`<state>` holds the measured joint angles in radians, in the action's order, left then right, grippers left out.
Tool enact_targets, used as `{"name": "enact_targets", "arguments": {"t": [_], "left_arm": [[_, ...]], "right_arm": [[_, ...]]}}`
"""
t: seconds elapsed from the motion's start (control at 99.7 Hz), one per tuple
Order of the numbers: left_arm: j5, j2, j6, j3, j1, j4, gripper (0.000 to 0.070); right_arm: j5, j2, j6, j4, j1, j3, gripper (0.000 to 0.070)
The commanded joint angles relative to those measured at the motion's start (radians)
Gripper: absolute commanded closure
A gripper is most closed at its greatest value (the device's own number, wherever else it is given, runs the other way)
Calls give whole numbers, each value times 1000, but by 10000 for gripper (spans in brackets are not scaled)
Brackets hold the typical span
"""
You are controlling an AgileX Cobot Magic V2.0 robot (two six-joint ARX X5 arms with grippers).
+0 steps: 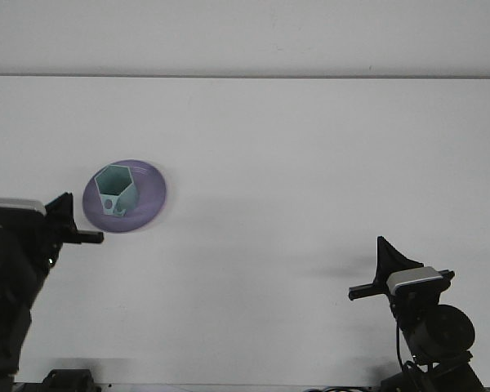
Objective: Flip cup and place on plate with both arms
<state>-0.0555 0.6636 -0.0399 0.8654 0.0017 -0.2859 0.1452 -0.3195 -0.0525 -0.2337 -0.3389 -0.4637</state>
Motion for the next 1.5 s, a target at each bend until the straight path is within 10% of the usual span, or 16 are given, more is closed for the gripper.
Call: {"name": "enact_targets", "arguments": {"t": [0.0, 0.391, 1.083, 1.495], "left_arm": [[-5, -117, 19, -186, -9, 143, 688], [-4, -366, 140, -412, -28, 223, 687], [-4, -368, 138, -415, -28, 236, 687], [-3, -614, -20, -749, -14, 470, 686]], "right_arm": [[9, -2, 2, 14, -2, -2, 700], [13, -2, 53, 23, -2, -2, 700], [13, -2, 53, 25, -2, -2, 700], [13, -2, 53, 24, -2, -2, 700]]}}
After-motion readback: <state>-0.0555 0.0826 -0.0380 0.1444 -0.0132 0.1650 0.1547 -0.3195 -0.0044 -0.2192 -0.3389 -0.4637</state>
